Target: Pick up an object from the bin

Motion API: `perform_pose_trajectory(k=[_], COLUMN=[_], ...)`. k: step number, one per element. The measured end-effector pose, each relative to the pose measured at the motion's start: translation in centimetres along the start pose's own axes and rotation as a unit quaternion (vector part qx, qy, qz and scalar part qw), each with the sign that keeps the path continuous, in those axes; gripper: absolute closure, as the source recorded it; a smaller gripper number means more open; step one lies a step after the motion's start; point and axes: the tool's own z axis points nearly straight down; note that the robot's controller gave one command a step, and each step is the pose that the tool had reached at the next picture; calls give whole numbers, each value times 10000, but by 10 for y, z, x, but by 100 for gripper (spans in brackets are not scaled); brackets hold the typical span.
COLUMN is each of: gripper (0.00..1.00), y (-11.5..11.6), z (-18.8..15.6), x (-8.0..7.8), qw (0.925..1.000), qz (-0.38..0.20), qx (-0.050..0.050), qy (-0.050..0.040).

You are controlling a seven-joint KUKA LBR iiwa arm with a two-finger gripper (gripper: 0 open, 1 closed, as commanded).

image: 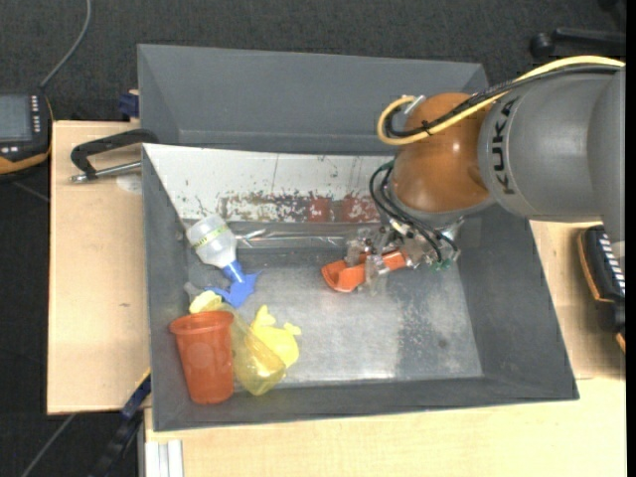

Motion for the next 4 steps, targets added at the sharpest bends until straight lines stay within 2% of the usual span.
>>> perform_pose_trajectory(k=[1,2,3,4], gripper=[100,100,100,100], y=[0,4,4,-2], z=[0,-100,-100,-223], x=[0,16,16,3], qw=[10000,9999,9999,9999], qz=[0,148,150,-131], qx=[0,1,1,6], qy=[0,-32,-32,-68])
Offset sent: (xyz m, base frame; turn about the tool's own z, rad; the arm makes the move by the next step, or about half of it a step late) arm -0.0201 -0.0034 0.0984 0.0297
